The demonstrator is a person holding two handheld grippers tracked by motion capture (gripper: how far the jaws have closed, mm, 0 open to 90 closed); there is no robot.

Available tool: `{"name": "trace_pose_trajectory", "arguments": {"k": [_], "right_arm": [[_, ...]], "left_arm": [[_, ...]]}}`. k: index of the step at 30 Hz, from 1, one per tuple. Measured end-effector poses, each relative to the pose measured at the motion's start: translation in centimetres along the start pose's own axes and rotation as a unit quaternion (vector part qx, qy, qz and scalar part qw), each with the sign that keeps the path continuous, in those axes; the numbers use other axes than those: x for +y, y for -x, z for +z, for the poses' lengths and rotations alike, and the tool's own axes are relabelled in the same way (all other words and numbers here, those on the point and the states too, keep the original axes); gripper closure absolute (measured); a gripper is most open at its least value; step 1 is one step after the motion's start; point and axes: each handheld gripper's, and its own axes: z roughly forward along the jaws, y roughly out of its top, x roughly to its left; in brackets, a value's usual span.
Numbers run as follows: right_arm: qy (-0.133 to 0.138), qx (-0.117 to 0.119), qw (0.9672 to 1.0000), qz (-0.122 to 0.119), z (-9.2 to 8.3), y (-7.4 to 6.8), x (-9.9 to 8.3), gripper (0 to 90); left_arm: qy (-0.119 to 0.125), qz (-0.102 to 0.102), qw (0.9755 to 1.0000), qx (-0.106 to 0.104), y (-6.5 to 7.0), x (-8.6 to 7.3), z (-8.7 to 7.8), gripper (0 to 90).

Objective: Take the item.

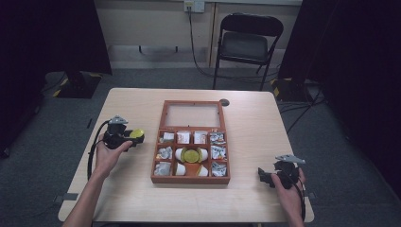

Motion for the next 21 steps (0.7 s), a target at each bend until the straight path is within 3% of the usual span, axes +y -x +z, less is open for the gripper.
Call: {"name": "trace_pose_trajectory", "arguments": {"k": [21], "right_arm": [[-0.001, 0.0, 1.0, 0.0, 0.0, 0.0, 0.0, 0.0]], "left_arm": [[-0.056, -0.001, 0.9985, -0.002, -0.4, -1.3, 2.3, 40.1]]}}
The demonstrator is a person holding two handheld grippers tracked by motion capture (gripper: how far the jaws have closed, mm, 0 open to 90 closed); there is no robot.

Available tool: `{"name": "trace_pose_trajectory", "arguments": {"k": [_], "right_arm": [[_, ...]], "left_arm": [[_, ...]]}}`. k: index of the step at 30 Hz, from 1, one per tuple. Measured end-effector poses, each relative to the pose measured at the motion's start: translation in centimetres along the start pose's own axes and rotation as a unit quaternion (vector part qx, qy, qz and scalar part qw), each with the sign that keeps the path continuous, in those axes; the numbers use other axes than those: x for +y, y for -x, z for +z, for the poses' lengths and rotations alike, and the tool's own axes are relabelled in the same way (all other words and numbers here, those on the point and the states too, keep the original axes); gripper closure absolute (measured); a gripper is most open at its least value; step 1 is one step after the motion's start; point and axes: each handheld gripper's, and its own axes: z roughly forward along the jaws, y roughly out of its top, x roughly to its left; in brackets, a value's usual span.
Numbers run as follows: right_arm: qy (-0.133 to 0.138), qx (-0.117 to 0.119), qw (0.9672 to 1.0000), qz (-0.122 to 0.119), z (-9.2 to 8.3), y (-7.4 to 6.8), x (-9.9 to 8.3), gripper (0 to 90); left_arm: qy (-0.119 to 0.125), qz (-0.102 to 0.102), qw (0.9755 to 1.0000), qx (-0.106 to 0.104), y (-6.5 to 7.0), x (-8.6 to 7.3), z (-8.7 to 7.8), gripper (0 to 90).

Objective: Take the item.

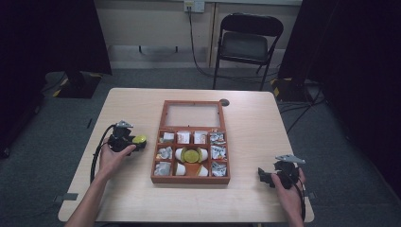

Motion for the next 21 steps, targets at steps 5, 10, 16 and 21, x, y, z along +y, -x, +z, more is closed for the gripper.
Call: {"name": "trace_pose_trajectory", "arguments": {"k": [5, 10, 16, 21], "right_arm": [[0.0, 0.0, 1.0, 0.001, 0.0, -0.01, 0.0, 0.0], [0.0, 0.0, 1.0, 0.0, 0.0, -0.01, 0.0, 0.0], [0.0, -0.001, 1.0, 0.002, -0.01, -0.03, -0.01, 0.0], [0.0, -0.001, 1.0, 0.001, -0.01, -0.03, -0.01, 0.0]], "left_arm": [[-0.001, -0.008, 1.0, -0.002, -0.07, -0.02, 0.04, 40.0], [-0.007, -0.02, 0.9998, -0.002, -0.28, -0.2, 0.16, 39.8], [-0.013, -0.009, 0.9998, 0.016, -0.28, -0.2, 0.0, 34.4], [-0.001, -0.031, 0.9995, 0.0, -0.6, -0.27, -0.18, 24.5]]}}
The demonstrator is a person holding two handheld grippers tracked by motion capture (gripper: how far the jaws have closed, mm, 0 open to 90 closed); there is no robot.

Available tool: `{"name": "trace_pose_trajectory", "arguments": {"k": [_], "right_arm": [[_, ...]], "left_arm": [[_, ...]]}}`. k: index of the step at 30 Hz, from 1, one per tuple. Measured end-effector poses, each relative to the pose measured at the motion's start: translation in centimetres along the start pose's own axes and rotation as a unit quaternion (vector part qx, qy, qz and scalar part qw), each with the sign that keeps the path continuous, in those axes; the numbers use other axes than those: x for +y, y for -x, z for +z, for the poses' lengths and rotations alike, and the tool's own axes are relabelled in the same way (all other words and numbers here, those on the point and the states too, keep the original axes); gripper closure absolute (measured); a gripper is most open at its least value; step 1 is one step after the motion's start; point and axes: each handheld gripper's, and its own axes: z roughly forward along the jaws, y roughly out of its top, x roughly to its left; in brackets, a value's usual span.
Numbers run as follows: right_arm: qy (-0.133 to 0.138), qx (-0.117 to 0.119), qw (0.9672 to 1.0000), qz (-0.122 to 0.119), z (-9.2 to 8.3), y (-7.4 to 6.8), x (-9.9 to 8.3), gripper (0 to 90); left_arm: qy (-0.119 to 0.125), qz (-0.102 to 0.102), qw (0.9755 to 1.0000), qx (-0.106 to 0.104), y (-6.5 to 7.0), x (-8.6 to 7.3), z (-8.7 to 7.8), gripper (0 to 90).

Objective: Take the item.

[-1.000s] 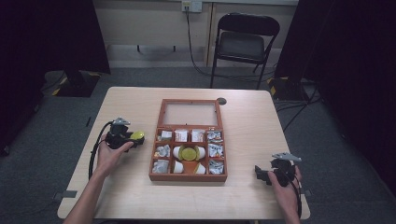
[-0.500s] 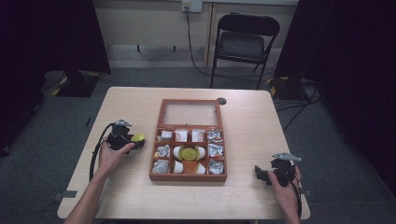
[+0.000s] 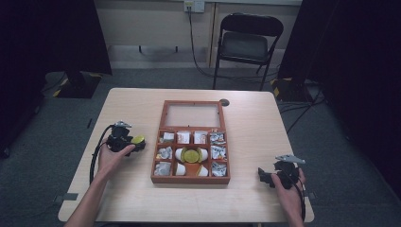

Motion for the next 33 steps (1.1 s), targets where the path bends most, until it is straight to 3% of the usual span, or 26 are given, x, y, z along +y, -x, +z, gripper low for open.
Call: {"name": "trace_pose_trajectory", "arguments": {"k": [10, 13, 15, 18, 30, 33], "right_arm": [[0.001, 0.0, 1.0, -0.001, 0.0, 0.0, 0.0, 0.0], [0.001, 0.001, 1.0, -0.002, 0.0, 0.0, 0.0, 0.0], [0.001, 0.001, 1.0, -0.002, 0.0, 0.0, 0.0, 0.0], [0.001, 0.001, 1.0, -0.001, 0.1, 0.0, 0.0, 0.0], [0.001, 0.001, 1.0, 0.0, 0.1, 0.0, 0.1, 0.0], [0.001, 0.001, 1.0, 0.0, 0.1, 0.0, 0.1, 0.0]], "left_arm": [[0.03, -0.008, 0.9995, -0.006, 0.0, -0.1, -1.5, 21.4], [0.033, -0.004, 0.9994, -0.006, 0.3, -0.1, -1.8, 21.3], [0.031, 0.011, 0.9994, 0.0, 0.6, -0.1, -2.3, 21.7], [0.041, 0.012, 0.9991, -0.003, 0.9, -0.3, -2.9, 22.5], [0.04, 0.02, 0.9989, 0.018, 1.4, -2.2, -6.4, 22.3], [0.039, 0.034, 0.9981, 0.034, 1.5, -2.8, -7.0, 22.0]]}}
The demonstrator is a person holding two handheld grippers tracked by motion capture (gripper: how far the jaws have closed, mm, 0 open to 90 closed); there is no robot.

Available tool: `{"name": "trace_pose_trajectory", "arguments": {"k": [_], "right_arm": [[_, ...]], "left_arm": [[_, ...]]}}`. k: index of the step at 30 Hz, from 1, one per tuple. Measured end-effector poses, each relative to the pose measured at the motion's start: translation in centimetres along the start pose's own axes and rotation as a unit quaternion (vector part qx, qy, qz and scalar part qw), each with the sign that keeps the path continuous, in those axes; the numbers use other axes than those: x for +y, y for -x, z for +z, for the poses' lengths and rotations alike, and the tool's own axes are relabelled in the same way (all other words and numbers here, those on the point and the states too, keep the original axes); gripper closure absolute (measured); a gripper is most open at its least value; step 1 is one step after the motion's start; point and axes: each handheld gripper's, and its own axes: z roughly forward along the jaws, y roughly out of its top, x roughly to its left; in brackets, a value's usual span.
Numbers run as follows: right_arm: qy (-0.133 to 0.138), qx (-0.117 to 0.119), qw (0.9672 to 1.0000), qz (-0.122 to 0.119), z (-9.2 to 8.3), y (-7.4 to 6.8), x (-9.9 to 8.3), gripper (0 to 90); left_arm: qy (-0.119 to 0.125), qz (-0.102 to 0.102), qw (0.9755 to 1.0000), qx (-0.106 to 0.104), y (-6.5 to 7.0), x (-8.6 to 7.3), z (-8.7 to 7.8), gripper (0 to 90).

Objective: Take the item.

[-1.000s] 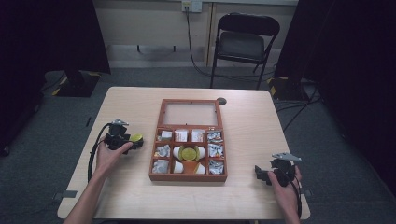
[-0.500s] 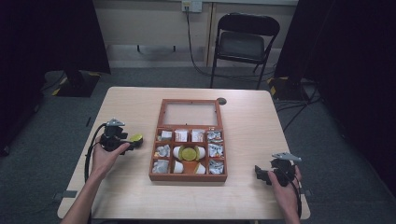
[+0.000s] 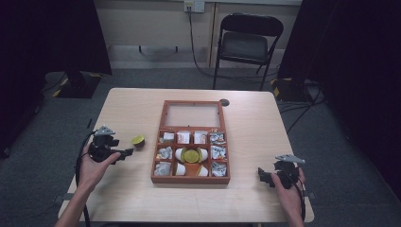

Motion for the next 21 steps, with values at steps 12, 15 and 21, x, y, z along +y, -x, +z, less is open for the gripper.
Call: {"name": "trace_pose_trajectory", "arguments": {"k": [12, 15, 21], "right_arm": [[0.001, -0.001, 1.0, 0.001, 0.0, 0.0, 0.0, 0.0], [0.001, -0.001, 1.0, 0.001, 0.0, 0.0, 0.0, 0.0], [0.001, -0.001, 1.0, 0.001, 0.1, 0.0, 0.0, 0.0]], "left_arm": [[-0.013, -0.036, 0.9992, 0.011, -2.2, -4.0, -1.4, 18.4], [-0.031, -0.05, 0.9973, 0.044, -2.6, -5.3, -1.5, 18.8], [-0.042, -0.072, 0.9944, 0.065, -3.5, -6.9, -1.2, 18.9]]}}
